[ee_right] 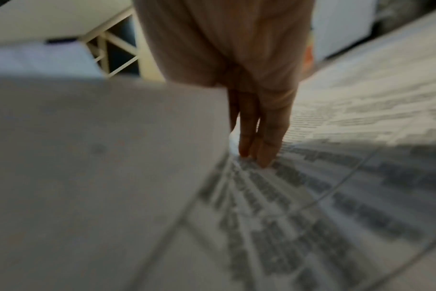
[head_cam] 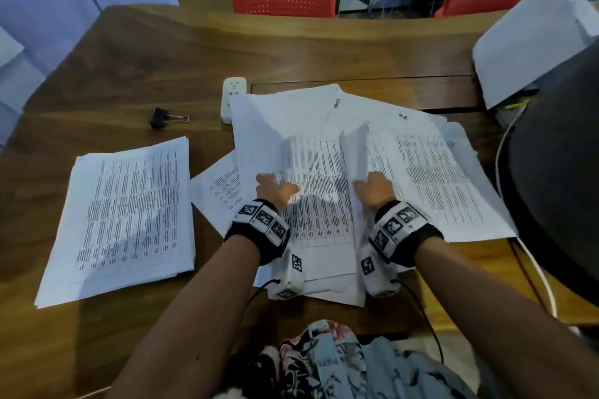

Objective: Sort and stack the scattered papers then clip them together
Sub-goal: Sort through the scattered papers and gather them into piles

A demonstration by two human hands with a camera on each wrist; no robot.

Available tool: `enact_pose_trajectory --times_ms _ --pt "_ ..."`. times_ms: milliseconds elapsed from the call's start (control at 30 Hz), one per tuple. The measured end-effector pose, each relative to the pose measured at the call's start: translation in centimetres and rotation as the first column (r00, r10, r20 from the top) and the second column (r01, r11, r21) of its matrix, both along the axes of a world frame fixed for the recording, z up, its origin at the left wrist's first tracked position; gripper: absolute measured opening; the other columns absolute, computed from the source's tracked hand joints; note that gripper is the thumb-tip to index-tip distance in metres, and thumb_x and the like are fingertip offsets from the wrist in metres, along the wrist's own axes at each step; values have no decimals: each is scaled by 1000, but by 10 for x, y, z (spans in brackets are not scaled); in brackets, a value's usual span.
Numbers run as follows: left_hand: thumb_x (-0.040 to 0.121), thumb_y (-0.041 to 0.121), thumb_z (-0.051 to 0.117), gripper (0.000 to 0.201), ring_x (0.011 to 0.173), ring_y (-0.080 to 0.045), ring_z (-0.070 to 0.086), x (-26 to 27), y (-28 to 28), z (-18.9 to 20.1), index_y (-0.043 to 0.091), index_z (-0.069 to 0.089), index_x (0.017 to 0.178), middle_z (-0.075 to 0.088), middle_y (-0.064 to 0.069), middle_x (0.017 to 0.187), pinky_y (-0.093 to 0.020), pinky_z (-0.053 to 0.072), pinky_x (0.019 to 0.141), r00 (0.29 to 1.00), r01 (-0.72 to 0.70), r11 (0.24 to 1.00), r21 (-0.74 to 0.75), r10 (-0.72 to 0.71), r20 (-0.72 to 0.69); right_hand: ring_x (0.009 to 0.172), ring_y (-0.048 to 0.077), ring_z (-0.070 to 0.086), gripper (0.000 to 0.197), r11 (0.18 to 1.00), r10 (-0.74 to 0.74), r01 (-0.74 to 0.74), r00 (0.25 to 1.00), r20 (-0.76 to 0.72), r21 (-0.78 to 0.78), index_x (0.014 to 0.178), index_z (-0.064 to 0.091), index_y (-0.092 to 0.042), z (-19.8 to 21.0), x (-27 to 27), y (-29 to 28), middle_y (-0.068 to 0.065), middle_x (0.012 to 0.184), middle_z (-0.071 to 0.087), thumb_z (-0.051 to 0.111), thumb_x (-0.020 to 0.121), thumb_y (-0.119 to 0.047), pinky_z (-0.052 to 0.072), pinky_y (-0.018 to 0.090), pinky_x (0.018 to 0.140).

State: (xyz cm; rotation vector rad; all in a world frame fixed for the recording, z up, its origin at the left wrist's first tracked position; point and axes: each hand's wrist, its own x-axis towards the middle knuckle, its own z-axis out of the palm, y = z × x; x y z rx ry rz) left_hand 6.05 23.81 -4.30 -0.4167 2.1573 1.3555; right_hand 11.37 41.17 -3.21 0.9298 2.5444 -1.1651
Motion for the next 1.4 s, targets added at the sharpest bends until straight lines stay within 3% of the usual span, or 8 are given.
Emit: enact_pose_trajectory --times_ms 233,467,533,633,800,967,1233,1400 --pt "88 12 59 28 54 -14 34 2 6 11 12 43 65 39 -2 63 -19 34 46 993 16 989 146 2 -120 80 22 53 43 708 -164 131 986 19 -693 90 57 -11 9 -10 -26 5 84 56 38 94 -50 41 35 72" --pt "88 40 59 77 125 -44 46 3 13 15 -12 32 138 42 -30 139 -46 46 93 985 169 985 35 -169 17 95 20 53 49 653 -43 -14 998 -55 -757 97 59 -13 -4 -5 -41 5 99 58 27 97 -50 41 35 86" --pt "90 18 60 56 120 -45 49 3 13 6 -18 41 128 47 -36 131 -46 45 94 979 189 975 -120 -196 -52 81 21 54 28 720 -125 40 989 -73 -693 82 56 -10 -5 -9 -30 6 84 57 42 96 -30 45 32 75" --pt "91 8 50 36 115 -38 54 -3 2 1 -9 51 123 56 -27 124 -36 45 91 987 44 972 -231 -78 -139 100 27 54 17 999 -55 54 996 -65 -5 97 56 -6 -8 -14 3 14 106 59 44 93 -17 46 42 95" --pt "91 5 47 37 122 -39 50 -21 -28 7 -6 51 126 54 -24 130 -37 41 99 983 -122 933 -338 67 -170 136 37 23 81 947 -123 52 970 209 316 140 25 -8 -13 -9 38 18 148 24 66 79 -42 28 54 106" --pt "91 5 47 34 118 -37 52 -28 -40 8 -6 55 122 59 -22 117 -35 42 96 991 -87 942 -324 49 -125 129 40 30 61 854 -136 16 972 193 519 134 31 -3 -26 -12 53 20 141 31 61 84 -22 34 49 103" --pt "93 7 49 38 120 -27 47 -24 -27 1 1 43 129 49 -12 123 -34 37 101 998 -42 995 -95 37 -54 111 36 55 28 977 104 -112 993 56 181 113 55 7 16 -24 27 23 119 59 44 90 -5 46 35 90" --pt "94 54 35 75 140 -33 29 -20 -14 5 0 24 146 27 -17 153 -42 26 114 996 -61 987 148 50 75 75 17 51 15 923 306 -322 946 -106 -210 91 52 -5 22 -13 -52 6 87 52 42 96 -13 46 25 68"
